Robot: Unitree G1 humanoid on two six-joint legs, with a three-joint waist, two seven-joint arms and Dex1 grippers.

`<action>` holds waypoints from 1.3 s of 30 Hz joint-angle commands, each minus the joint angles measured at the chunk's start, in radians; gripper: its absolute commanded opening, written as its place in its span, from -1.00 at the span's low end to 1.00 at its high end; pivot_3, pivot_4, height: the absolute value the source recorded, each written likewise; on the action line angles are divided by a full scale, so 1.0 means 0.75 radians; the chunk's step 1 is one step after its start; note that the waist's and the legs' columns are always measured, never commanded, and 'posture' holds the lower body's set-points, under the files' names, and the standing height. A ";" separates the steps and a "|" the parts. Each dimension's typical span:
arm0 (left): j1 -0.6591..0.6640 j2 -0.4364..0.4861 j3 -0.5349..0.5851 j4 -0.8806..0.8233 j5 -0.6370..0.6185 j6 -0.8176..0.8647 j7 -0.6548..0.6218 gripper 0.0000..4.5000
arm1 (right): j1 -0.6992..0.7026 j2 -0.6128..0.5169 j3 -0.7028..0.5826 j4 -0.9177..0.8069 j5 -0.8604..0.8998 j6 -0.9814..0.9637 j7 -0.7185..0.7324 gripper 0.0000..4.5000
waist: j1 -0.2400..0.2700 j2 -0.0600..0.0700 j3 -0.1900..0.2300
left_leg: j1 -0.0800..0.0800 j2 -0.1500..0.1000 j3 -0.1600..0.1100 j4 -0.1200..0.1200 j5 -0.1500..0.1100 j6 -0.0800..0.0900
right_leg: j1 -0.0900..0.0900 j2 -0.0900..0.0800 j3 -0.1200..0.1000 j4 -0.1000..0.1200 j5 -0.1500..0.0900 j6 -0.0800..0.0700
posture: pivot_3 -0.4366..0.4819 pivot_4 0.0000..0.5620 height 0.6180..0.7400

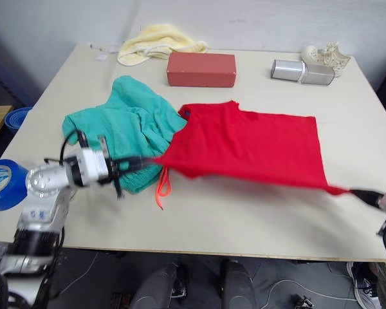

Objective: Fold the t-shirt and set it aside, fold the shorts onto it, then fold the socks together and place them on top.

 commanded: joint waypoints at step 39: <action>-1.704 -0.151 0.115 1.595 0.434 -0.755 0.986 -1.00 | -1.629 -0.212 0.359 0.668 -0.803 -0.201 -1.176 -1.00 | 0.037 0.005 0.005 | -0.045 -0.007 0.022 0.004 0.012 0.018 | -0.041 -0.002 -0.056 0.010 0.002 0.005 | -0.05 -0.47 1.00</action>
